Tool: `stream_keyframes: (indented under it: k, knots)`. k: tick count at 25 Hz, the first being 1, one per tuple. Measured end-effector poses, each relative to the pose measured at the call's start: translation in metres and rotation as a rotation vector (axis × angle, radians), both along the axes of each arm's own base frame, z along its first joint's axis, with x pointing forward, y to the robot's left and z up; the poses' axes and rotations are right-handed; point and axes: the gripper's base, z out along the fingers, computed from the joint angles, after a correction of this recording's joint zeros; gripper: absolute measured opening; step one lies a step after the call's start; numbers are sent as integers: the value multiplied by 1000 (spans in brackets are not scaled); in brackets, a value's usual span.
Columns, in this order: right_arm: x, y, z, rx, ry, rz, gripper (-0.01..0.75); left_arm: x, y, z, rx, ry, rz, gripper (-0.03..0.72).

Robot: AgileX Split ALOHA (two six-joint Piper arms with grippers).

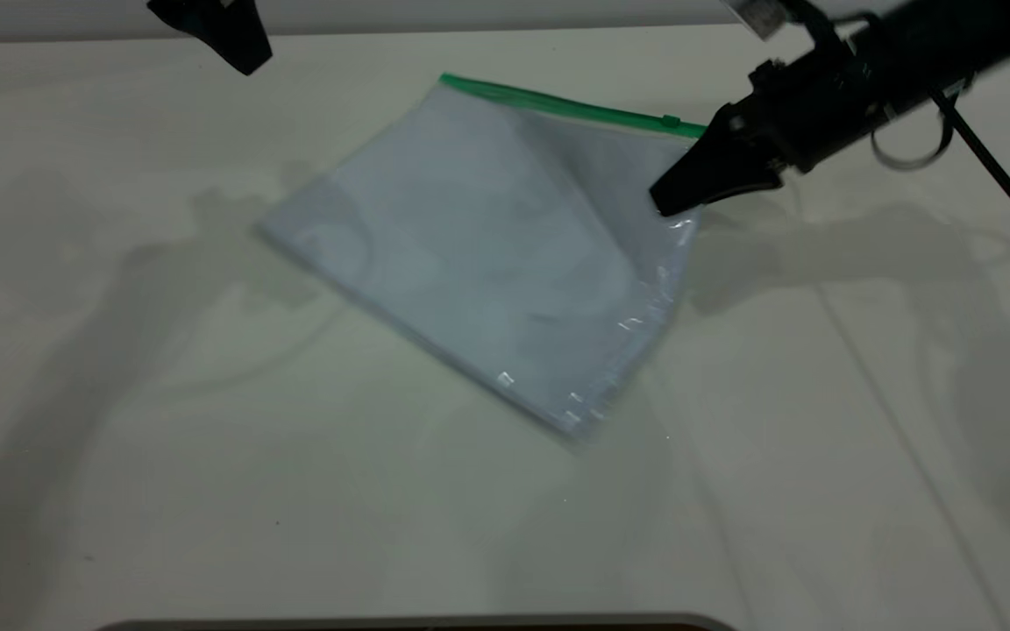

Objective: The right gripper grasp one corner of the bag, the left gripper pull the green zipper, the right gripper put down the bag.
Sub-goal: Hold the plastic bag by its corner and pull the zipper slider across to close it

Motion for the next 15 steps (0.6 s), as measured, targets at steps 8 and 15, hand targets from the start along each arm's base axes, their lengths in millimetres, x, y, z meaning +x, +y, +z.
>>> stream_keyframes:
  k: [8, 15]
  knots:
    - [5, 21, 28, -118, -7, 221, 33, -11, -39, 3, -25, -72, -317, 590]
    - [2, 50, 29, -130, -55, 240, 33, -14, -55, 6, -99, -122, -432, 590]
